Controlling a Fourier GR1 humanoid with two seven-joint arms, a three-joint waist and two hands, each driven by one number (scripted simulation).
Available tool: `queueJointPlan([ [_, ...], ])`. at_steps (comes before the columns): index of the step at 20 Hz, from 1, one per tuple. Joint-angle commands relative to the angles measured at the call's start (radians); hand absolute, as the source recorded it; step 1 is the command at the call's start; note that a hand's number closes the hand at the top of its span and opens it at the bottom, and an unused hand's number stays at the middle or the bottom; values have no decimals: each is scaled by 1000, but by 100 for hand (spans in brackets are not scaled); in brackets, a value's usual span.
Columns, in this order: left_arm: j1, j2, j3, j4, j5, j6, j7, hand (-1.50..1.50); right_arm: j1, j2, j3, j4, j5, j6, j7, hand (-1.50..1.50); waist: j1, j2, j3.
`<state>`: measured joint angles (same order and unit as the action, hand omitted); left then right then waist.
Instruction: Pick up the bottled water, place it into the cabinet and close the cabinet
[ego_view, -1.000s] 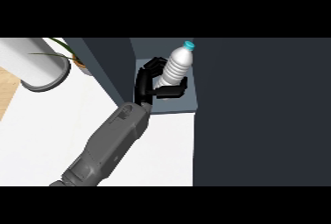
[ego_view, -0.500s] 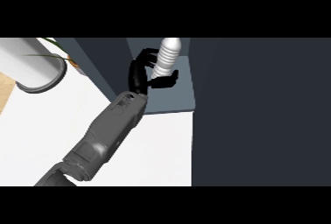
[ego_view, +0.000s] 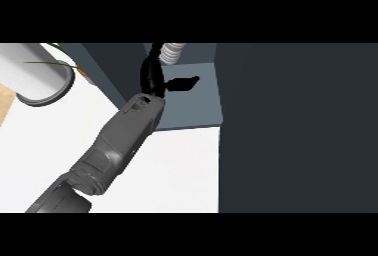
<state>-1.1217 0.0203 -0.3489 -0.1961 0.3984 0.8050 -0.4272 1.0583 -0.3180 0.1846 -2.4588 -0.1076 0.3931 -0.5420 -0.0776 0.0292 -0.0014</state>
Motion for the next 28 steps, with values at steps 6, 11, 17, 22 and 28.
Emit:
queueJointPlan([
  [6, 36, -20, 166, -196, 149, -215, -269, 150, 5, 11, 18, -32, -39, 16, 8, -150, 11, -7, -2],
  [11, 23, -20, 149, -192, 188, -335, -261, 150, 9, -33, -46, -92, -101, 43, 46, -150, 23, -15, 0],
  [17, 90, -20, 22, -337, 276, -295, -205, 150, 77, -9, 11, -144, -54, 37, 48, -150, 23, -31, 1],
  [22, 280, -20, -114, -517, 365, -480, -183, 150, 50, 8, 48, -126, 6, 9, 62, -150, 45, -37, -1],
  [28, 490, -20, -274, -771, 425, -489, -173, -150, 103, 21, 118, -201, 48, -26, 98, -150, 73, -42, -2],
])
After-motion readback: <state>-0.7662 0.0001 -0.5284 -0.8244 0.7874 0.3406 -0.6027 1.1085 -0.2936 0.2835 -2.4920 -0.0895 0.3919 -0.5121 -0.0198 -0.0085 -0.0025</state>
